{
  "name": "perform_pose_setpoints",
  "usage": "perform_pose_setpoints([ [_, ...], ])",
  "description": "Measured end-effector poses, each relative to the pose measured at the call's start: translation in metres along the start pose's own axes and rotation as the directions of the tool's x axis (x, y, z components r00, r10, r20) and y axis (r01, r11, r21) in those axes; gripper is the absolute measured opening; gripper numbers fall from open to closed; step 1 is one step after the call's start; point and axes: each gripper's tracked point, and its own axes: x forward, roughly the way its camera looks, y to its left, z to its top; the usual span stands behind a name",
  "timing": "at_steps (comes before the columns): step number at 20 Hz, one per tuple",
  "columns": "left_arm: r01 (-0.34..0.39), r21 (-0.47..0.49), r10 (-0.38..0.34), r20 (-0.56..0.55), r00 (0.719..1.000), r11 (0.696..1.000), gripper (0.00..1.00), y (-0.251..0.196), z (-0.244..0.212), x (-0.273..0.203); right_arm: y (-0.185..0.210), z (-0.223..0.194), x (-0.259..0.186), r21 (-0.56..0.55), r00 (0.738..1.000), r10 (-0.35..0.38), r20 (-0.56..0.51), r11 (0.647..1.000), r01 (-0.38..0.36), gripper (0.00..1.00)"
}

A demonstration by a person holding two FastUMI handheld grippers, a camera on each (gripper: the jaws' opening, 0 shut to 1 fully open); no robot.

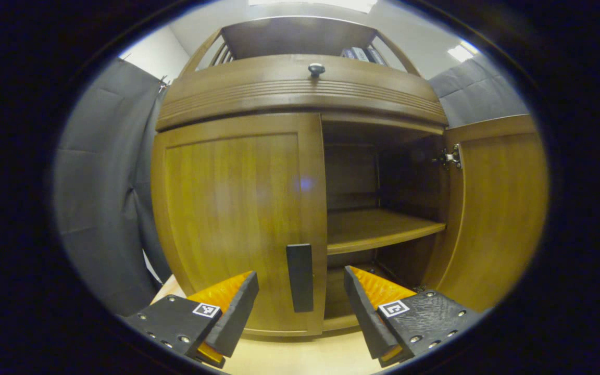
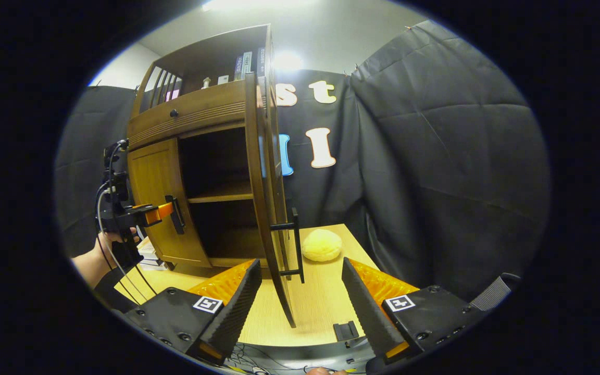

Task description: Open the right door of the double-door shoe cabinet with the right hand, and open the left door with the left hand.

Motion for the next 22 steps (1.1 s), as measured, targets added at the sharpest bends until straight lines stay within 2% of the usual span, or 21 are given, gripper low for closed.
perform_pose_setpoints([
  [5,0.005,0.0,-0.005,0.023,1.0,1.0,0.94,0.003,-0.002,0.019,0.019,0.002,-0.013,-0.008,0.997,-0.073,0.014,0.997,0.073,0.98],
  [9,0.02,-0.022,-0.019,0.031,0.999,1.0,0.94,0.002,-0.004,0.028,0.04,-0.001,-0.014,0.003,0.996,-0.092,0.014,0.996,0.092,0.98],
  [10,0.018,-0.035,-0.017,0.031,0.999,0.999,0.82,0.001,-0.004,0.031,0.045,-0.001,-0.013,0.005,0.996,-0.093,0.012,0.996,0.093,0.93],
  [11,0.036,-0.049,-0.035,0.022,0.999,0.998,0.7,-0.004,-0.006,0.031,0.049,-0.001,-0.013,0.005,0.995,-0.094,0.012,0.996,0.094,0.98],
  [12,0.047,-0.056,-0.046,0.018,0.999,0.997,0.55,-0.007,-0.007,0.029,0.052,0.0,-0.013,0.002,0.996,-0.093,0.015,0.996,0.093,0.98],
  [13,0.04,-0.07,-0.039,0.014,0.999,0.997,0.52,-0.006,-0.009,0.033,0.055,0.001,-0.013,-0.001,0.995,-0.095,0.019,0.996,0.095,0.98],
  [14,0.047,-0.084,-0.046,0.01,0.999,0.995,0.49,-0.01,-0.009,0.03,0.057,0.001,-0.013,-0.005,0.995,-0.096,0.022,0.995,0.096,0.93],
  [15,0.045,-0.085,-0.045,0.005,0.999,0.995,0.45,-0.011,-0.009,0.031,0.057,0.001,-0.012,-0.007,0.995,-0.099,0.026,0.995,0.099,0.93],
  [16,0.027,-0.075,-0.027,0.002,1.0,0.997,0.42,-0.007,-0.01,0.026,0.058,0.002,-0.012,-0.005,0.994,-0.103,0.028,0.995,0.103,0.98],
  [17,0.027,-0.061,-0.026,0.011,1.0,0.998,0.38,-0.006,-0.006,0.035,0.057,0.002,-0.011,0.001,0.994,-0.108,0.029,0.994,0.108,0.93],
  [19,0.028,-0.059,-0.028,0.01,1.0,0.998,0.31,-0.005,-0.011,0.029,0.057,0.001,-0.011,0.025,0.992,-0.119,0.031,0.993,0.118,0.93],
  [20,0.029,-0.074,-0.029,0.01,1.0,0.997,0.28,-0.007,-0.011,0.032,0.057,0.001,-0.011,0.035,0.992,-0.123,0.032,0.992,0.122,0.98],
  [21,0.031,-0.071,-0.031,0.008,0.999,0.997,0.24,-0.008,-0.009,0.032,0.058,0.0,-0.01,0.041,0.991,-0.127,0.032,0.991,0.126,0.93],
  [22,0.031,-0.068,-0.031,0.007,0.999,0.997,0.21,-0.007,-0.011,0.031,0.059,-0.001,-0.01,0.042,0.991,-0.131,0.03,0.991,0.13,0.98],
])
